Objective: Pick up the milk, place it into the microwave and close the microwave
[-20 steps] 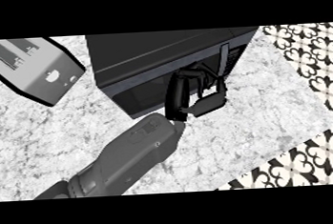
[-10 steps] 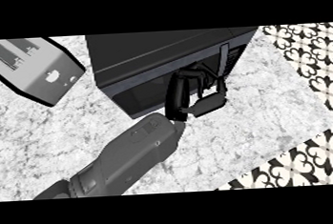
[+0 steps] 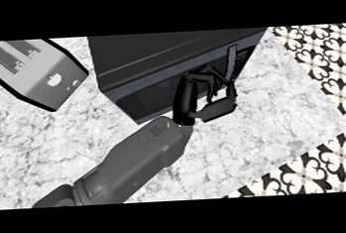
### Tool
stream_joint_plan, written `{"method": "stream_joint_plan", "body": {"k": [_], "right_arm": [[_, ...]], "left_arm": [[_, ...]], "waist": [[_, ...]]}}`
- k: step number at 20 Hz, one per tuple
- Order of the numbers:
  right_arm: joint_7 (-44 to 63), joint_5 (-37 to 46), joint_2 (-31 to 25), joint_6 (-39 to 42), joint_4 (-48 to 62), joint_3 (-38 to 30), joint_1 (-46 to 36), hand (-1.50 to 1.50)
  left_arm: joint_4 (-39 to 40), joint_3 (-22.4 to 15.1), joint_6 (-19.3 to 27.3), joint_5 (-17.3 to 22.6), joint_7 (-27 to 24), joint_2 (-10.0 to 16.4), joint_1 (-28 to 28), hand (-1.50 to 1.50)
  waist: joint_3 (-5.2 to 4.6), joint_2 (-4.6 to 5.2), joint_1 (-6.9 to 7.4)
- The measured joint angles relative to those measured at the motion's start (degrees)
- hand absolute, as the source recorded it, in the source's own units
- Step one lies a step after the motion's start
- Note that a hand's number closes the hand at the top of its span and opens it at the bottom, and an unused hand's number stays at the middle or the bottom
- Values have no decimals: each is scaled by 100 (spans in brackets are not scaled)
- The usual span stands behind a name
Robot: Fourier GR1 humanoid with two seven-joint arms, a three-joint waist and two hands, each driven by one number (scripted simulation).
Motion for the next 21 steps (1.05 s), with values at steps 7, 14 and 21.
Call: {"method": "stream_joint_plan", "body": {"k": [7, 14, 21], "right_arm": [[33, -240, -108, 194, -59, 59, -21, -150], [58, -382, -225, 238, -78, -86, 96, -150], [111, -522, -324, 223, -142, -230, 304, -150]], "left_arm": [[135, -279, 160, 73, 233, -6, -178, 150], [166, -502, 231, 290, 417, -12, -254, 150], [137, -635, 59, 551, 432, -11, -223, -150]], "waist": [[-2, -35, 66], [-19, -95, 194], [-38, -135, 350]]}}
